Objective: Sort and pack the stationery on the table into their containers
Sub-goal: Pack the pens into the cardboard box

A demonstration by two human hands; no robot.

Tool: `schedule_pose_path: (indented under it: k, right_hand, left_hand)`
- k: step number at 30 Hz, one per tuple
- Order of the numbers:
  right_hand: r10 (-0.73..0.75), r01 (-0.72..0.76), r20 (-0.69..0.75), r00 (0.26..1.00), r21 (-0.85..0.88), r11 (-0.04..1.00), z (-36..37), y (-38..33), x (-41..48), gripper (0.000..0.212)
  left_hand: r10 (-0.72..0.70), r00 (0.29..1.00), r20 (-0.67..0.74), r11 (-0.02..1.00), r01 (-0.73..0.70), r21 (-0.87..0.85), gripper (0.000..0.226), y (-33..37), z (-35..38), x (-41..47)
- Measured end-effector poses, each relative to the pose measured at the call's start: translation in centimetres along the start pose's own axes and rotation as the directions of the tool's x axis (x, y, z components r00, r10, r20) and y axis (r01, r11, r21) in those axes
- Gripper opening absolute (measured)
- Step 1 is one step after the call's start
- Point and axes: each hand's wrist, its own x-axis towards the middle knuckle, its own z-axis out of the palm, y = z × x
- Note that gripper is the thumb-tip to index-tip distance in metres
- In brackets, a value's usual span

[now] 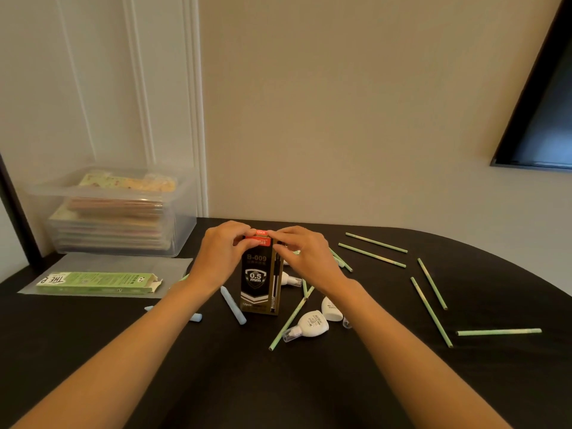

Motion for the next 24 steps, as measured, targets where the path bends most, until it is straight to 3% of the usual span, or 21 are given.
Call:
schedule_pose_path:
  k: [5, 9, 12, 17, 21, 24]
  right_hand:
    - [0.143, -0.145, 0.029, 0.989, 0.132, 0.981, -0.8, -0.6, 0.9, 0.029]
    - [0.334, -0.306, -0.161, 0.929, 0.175, 0.936, -1.8, 0.5, 1.9, 0.028]
    - [0.591, -0.422, -0.279, 0.757, 0.481, 0.769, -3.4, 2.0, 2.1, 0.035]
    - [0.888, -0.390, -0.235, 0.394, 0.832, 0.393, -6.1, 4.4, 1.6, 0.036]
    - [0.951, -0.339, -0.157, 0.266, 0.909, 0.244, -6.6, 4.9, 0.9, 0.025]
    - [0.976, -0.286, -0.113, 0.183, 0.944, 0.163, -6.6, 5.4, 0.4, 0.031]
  left_hand:
    - [-0.111, 0.989, 0.096, 0.989, 0.120, -0.088, 0.040, 0.0, 0.0, 0.6]
    - [-0.274, 0.956, 0.108, 0.954, 0.285, -0.096, 0.055, 0.0, -0.1, 1.5]
    - [-0.367, 0.920, 0.136, 0.921, 0.380, -0.090, 0.051, 0.3, 0.1, 1.9]
    - [-0.489, 0.848, 0.205, 0.827, 0.525, -0.200, 0.045, -0.2, 1.2, 2.2]
    - [-0.511, 0.798, 0.320, 0.831, 0.554, -0.057, 0.037, -0.3, 2.8, 2.0]
    - [-0.396, 0.787, 0.473, 0.917, 0.365, 0.161, 0.025, 0.0, 4.4, 1.6]
